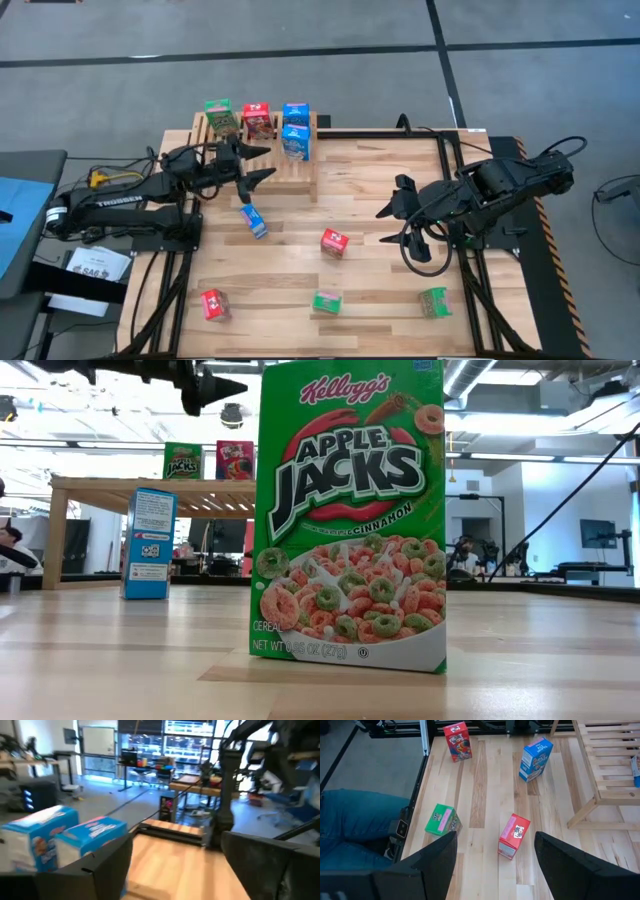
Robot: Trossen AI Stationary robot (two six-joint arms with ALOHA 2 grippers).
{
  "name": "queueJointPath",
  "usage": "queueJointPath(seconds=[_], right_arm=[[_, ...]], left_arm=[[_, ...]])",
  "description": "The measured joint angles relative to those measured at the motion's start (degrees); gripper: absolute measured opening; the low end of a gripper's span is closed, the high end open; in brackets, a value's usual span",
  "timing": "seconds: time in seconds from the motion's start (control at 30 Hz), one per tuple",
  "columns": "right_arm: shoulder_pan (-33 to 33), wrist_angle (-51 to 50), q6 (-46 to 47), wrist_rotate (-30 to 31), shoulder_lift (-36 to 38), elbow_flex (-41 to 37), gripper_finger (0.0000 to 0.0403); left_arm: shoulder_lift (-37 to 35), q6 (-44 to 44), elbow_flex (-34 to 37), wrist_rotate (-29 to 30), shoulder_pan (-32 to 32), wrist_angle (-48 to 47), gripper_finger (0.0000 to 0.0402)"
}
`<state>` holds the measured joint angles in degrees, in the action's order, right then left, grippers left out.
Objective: Stack cereal on shelf
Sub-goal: Put the top red cereal box on the shelf aligned with the other red cereal box
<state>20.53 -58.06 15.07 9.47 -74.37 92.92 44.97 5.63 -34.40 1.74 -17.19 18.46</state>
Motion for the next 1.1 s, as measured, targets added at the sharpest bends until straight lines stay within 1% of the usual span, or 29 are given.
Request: queueJointPath(seconds=[0.1, 0.2, 0.33, 0.43, 0.57, 0.77, 0.9, 1.1], right_arm=[[0.0, 0.0, 0.0, 0.0, 0.0, 0.0, 0.0292], [0.0, 0.0, 0.0, 0.0, 0.0, 0.0, 0.0292], [0.0, 0.0, 0.0, 0.0, 0.0, 0.0, 0.0292], [0.0, 0.0, 0.0, 0.0, 0.0, 0.0, 0.0292], [0.0, -0.1, 0.0, 0.0, 0.0, 0.0, 0.0292], [0.0, -0.2, 0.0, 0.0, 0.0, 0.0, 0.0292], [0.0, -0.2, 0.0, 0.0, 0.0, 0.0, 0.0292], [0.0, -0.2, 0.0, 0.0, 0.0, 0.0, 0.0292]], left_arm=[[0.0, 4.9, -3.1, -0.8, 0.0, -3.9, 0.0317], [0.0, 7.0, -5.2, -2.3, 1.1, -7.3, 0.0326], [0.0, 7.9, -6.1, -3.0, 4.4, -10.0, 0.0327], [0.1, 8.9, -6.0, -3.0, 7.5, -9.8, 0.0327], [1.6, 5.8, -6.0, -3.0, 12.3, -8.5, 0.0327], [7.1, -1.1, -6.0, -3.0, 18.8, -3.2, 0.0327], [11.5, -4.0, -6.0, -3.0, 20.2, -1.2, 0.0327], [18.4, -6.5, -6.0, -3.0, 20.5, 1.1, 0.0327]])
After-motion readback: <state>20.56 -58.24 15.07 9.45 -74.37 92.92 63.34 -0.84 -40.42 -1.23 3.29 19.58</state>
